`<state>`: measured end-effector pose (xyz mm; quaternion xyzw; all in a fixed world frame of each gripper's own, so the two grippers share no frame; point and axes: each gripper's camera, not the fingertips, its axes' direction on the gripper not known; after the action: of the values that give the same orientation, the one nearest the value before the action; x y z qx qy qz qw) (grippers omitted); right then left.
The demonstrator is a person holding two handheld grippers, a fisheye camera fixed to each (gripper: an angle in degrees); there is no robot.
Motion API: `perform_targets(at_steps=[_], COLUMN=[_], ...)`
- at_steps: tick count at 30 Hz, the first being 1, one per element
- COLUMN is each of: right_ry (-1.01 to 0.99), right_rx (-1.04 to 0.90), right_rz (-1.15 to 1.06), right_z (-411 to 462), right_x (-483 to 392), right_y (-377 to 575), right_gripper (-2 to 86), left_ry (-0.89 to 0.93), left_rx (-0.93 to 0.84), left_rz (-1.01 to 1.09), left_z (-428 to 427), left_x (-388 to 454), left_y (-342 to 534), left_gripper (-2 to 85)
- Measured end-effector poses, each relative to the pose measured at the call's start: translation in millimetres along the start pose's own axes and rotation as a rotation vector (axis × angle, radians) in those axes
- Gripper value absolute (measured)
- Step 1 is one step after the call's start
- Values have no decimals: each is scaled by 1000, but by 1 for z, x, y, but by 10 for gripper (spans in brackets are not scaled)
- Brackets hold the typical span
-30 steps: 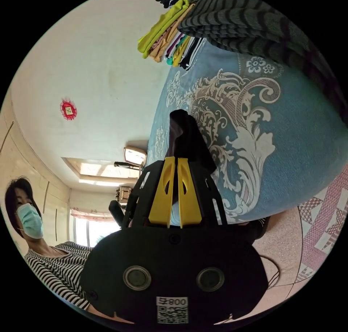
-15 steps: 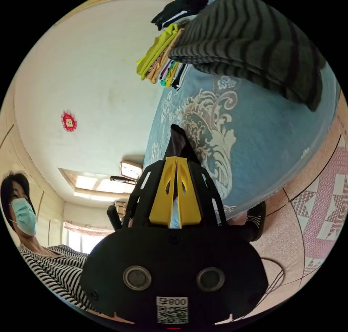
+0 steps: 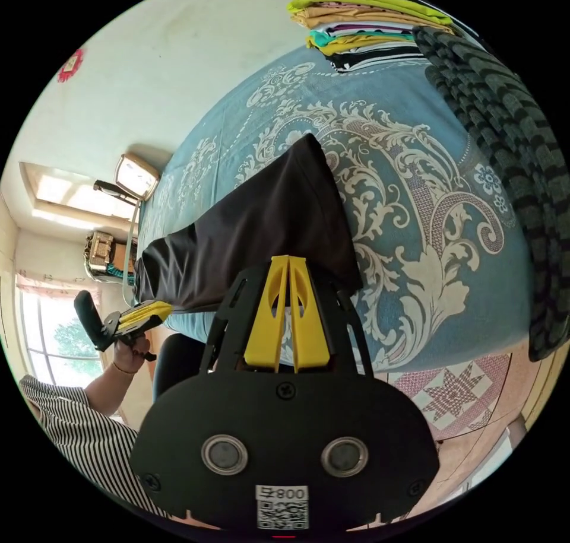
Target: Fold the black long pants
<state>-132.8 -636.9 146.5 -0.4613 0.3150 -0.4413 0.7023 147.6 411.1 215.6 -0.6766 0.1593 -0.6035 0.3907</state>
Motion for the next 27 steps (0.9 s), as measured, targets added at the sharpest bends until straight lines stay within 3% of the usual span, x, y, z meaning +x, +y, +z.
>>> perform_targets(at_steps=[5,11,20,23,27], right_ry=[109,-75,-308,-310,-270], right_rx=[45,-39,-301,-357,-435], right_rz=[-86,-348,-743,-839,-908], right_z=[24,115,347,414,484], right_x=[-63,-190,-433,-501,-546], right_y=[8,-13,-102,-118,-116], right_gripper=[3,17,65,70,78], left_ry=[-40,-222,-445,-564,-580], left_rx=[149,239,83,26,74], left_rz=[-281,-423,-429,-504,-634], left_z=[-11,-20,36,55,61], left_x=[-79,-167,-254,-274,-302], left_y=[103,179,232,270,331], left_gripper=[24,51,68,76,87])
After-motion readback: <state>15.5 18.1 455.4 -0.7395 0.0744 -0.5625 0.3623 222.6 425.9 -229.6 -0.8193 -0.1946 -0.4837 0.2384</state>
